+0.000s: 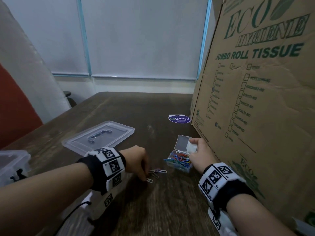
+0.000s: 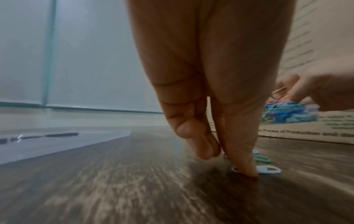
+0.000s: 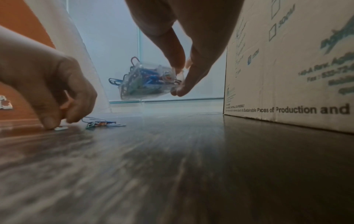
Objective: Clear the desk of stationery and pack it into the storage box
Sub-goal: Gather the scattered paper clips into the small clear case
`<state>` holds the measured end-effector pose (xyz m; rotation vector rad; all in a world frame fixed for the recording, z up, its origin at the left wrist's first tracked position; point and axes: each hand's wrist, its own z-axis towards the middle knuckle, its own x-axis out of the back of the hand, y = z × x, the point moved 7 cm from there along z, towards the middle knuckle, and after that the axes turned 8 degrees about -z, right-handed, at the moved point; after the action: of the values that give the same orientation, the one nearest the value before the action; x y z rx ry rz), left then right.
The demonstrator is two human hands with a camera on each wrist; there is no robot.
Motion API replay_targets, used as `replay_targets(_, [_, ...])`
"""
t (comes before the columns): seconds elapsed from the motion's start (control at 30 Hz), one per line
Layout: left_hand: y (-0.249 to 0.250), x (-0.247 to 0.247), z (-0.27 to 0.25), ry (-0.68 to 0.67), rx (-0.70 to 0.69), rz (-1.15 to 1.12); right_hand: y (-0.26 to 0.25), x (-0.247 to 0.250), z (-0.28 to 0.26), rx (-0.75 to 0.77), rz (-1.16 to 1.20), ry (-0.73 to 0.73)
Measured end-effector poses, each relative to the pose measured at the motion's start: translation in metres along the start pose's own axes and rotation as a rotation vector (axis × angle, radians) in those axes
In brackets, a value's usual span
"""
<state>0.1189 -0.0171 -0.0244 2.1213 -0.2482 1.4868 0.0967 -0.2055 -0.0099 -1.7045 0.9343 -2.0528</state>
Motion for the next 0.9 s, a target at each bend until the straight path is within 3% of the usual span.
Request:
replay_targets(0.1, [-0.003, 0.001, 0.01, 0.097, 0.05, -0.1, -0.001, 0.0, 0.001, 0.002, 0.002, 0.006])
replay_targets(0.27, [0.003, -0.005, 0.024, 0.106, 0.051, -0.227, -0.001, 0.0, 0.002, 0.006, 0.003, 0.011])
replay_targets(0.53, [0.017, -0.008, 0.034, -0.05, -0.077, -0.012, -0.002, -0.001, 0.007, 0.003, -0.004, 0.014])
replay_targets(0.8, [0.029, -0.002, 0.024, 0.116, -0.216, 0.006, -0.003, 0.0, 0.007, 0.0, -0.009, 0.004])
replay_targets(0.9, [0.029, -0.005, 0.02, 0.087, -0.162, 0.061, -0.004, 0.0, 0.006, 0.006, -0.008, 0.002])
